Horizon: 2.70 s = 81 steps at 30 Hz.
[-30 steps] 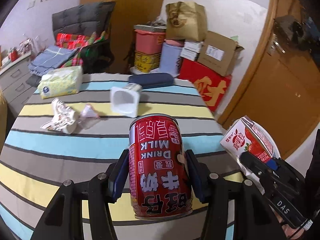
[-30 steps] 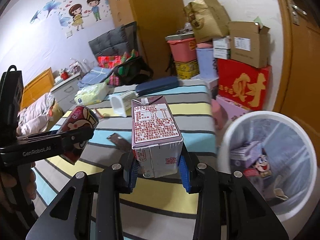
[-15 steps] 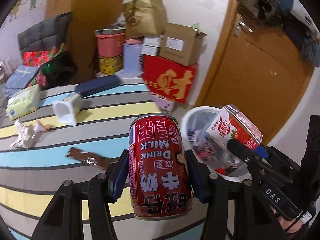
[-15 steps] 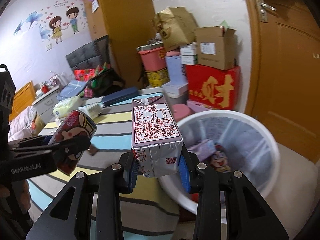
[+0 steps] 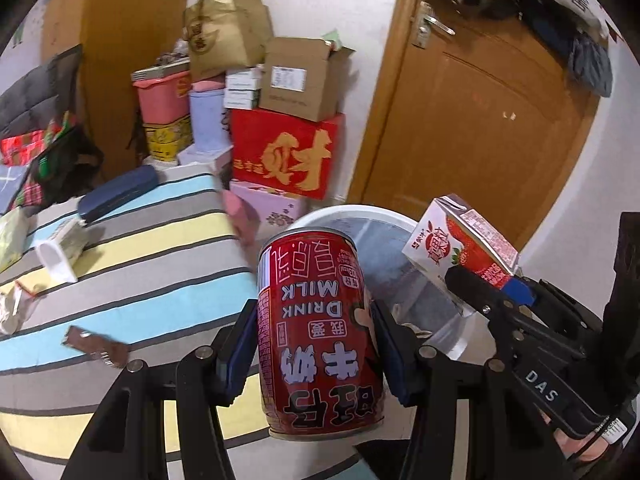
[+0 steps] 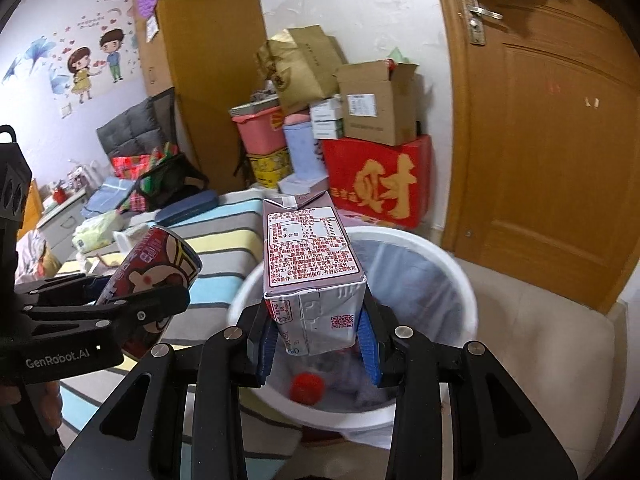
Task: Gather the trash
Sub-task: 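Carry the carton and red can over the wastebasket and release both, then move both open grippers back toward the remaining wrappers on the bed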
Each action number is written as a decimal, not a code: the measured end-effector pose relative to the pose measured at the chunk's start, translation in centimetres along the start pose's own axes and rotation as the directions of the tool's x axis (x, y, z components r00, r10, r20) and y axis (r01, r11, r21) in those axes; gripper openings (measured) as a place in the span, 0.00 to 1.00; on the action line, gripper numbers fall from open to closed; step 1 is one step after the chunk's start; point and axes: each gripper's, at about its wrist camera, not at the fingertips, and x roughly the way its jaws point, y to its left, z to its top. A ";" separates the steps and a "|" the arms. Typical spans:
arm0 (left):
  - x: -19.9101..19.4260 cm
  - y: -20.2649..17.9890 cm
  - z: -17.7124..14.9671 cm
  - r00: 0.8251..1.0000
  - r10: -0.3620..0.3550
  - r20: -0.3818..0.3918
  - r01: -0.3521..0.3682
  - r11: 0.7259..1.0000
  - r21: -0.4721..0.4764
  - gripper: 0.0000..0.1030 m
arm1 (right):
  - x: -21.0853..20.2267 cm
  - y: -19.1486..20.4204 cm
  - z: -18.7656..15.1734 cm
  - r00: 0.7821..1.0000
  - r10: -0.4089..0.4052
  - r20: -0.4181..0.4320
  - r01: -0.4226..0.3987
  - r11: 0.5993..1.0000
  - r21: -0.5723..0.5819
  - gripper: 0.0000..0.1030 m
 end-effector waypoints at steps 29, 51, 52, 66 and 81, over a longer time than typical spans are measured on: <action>6.0 -2.4 0.6 0.996 -0.050 -0.070 0.052 0.998 0.026 0.63 | 2.7 -4.5 -1.5 0.983 -0.118 -0.143 0.122 0.992 0.020 0.58; -0.2 0.7 -0.9 1.000 0.016 0.011 -0.015 1.000 -0.024 0.63 | 1.3 -1.4 -0.7 0.993 -0.076 -0.088 0.077 0.997 0.007 0.58; -0.6 1.0 -1.1 1.000 0.026 0.016 -0.025 0.999 -0.028 0.63 | 1.3 -1.1 -0.6 0.993 -0.075 -0.086 0.076 0.997 0.005 0.58; -6.4 5.2 -3.2 0.985 0.148 0.089 -0.142 0.987 -0.076 0.63 | 0.5 3.8 -1.0 0.999 -0.003 -0.049 0.001 0.999 -0.040 0.58; -12.3 13.1 -5.8 0.951 0.283 0.125 -0.254 0.945 -0.208 0.63 | 1.1 10.4 -1.0 0.992 0.112 -0.058 -0.119 0.982 -0.144 0.58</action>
